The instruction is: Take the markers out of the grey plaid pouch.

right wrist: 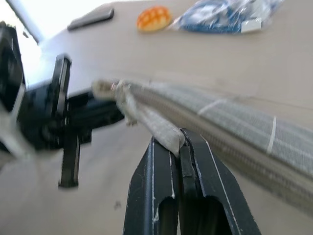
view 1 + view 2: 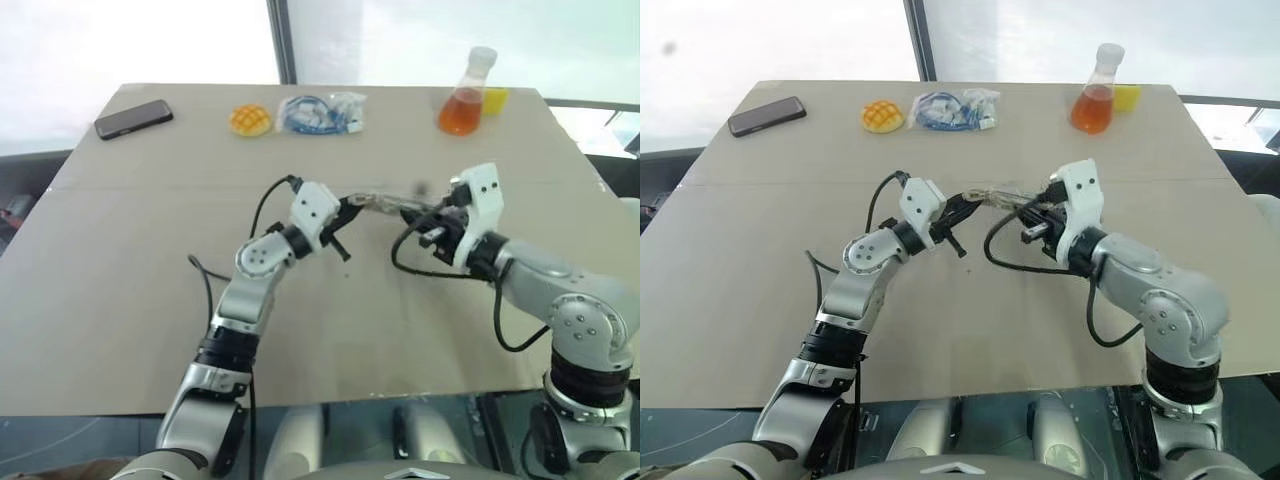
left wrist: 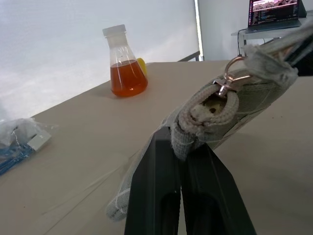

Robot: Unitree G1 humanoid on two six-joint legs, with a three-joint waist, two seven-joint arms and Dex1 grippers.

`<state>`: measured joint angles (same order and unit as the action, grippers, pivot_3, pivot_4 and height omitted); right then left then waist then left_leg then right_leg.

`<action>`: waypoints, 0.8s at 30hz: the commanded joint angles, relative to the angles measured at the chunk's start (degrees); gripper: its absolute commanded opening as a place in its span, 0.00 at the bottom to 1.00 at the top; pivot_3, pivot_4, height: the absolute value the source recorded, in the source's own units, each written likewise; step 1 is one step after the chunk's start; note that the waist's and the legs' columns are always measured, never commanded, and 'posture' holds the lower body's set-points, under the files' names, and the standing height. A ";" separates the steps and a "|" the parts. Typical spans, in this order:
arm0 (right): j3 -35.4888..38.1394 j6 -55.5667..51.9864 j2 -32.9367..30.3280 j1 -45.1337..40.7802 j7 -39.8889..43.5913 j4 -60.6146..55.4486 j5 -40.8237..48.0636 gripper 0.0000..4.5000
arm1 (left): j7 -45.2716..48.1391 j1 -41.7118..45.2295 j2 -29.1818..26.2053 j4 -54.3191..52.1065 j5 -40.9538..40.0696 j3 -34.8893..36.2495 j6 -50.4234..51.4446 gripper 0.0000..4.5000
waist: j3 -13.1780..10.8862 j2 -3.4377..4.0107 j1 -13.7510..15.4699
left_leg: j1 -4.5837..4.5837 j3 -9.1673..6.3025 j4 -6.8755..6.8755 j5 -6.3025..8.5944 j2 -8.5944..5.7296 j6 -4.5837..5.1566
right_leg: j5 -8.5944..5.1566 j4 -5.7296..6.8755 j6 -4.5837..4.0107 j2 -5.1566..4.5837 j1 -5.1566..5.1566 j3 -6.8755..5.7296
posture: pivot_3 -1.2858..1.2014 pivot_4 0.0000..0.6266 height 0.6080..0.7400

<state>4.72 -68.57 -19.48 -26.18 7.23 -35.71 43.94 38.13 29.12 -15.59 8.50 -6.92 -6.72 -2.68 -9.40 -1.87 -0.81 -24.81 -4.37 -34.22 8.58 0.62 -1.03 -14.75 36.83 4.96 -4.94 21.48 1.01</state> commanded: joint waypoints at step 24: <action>-6.69 5.60 7.74 -4.87 0.46 7.78 -4.96 0.92 | -0.90 0.75 -1.22 -2.99 -0.68 2.08 -0.15 0.00 | -0.02 0.04 0.13 | 0.00 -0.01 0.05 0.00 0.02 0.00 | 0.00 -0.03 0.00 0.02 0.02 -0.01 | 0.52 0.24 1.00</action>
<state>-2.17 -64.71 -11.76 -30.11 7.91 -28.15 40.24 37.34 29.21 -16.79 8.42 -6.96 -5.01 -2.08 -9.42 -1.83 -0.68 -24.83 -4.38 -34.17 8.58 0.62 -1.03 -14.75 36.79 4.95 -4.92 21.50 1.00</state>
